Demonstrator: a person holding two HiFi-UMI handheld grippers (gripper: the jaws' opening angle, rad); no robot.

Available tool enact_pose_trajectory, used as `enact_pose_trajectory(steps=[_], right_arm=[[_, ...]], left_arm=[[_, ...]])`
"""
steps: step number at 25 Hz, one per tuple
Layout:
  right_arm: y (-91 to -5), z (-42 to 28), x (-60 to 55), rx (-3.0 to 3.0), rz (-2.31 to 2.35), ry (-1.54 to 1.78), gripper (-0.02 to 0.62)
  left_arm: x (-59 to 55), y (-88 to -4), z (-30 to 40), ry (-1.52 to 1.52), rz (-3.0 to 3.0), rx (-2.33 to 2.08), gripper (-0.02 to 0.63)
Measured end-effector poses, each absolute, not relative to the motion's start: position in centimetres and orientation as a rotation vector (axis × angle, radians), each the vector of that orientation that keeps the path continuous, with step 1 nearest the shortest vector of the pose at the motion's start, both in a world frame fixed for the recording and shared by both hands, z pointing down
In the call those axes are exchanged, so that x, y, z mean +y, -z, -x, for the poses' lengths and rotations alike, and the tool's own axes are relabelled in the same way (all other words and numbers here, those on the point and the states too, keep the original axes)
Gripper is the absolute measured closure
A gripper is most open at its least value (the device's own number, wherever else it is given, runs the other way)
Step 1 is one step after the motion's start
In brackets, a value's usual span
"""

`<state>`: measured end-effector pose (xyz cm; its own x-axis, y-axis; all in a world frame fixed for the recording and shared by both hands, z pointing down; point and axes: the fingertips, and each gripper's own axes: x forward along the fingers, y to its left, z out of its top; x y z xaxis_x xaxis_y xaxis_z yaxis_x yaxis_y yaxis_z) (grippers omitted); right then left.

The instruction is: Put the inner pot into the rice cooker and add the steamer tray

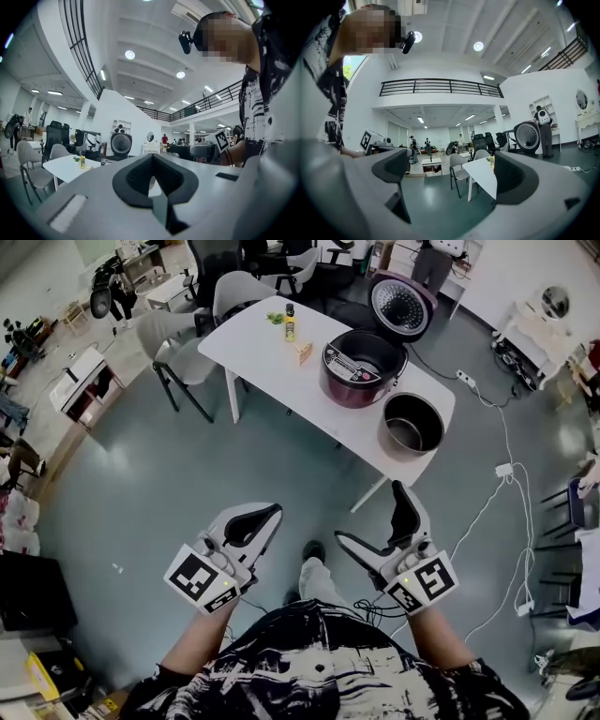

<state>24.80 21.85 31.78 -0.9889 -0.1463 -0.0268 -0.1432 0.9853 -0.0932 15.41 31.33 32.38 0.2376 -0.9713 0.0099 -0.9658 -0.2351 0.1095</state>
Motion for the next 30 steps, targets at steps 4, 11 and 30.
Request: enact_pose_trajectory(steps=[4, 11, 30], right_arm=[[-32.2, -21.8, 17.9, 3.090, 0.191, 0.148, 0.061], [-32.5, -16.7, 10.4, 3.090, 0.118, 0.182, 0.061], [-33.7, -10.2, -2.0, 3.093, 0.129, 0.194, 0.063]], left_arm=[[27.6, -32.3, -12.5, 0.064, -2.384, -1.915, 0.601], [19.3, -31.8, -7.7, 0.044, -2.355, -1.955, 0.601], [4.0, -32.4, -1.1, 0.000, -2.402, -1.870, 0.601]])
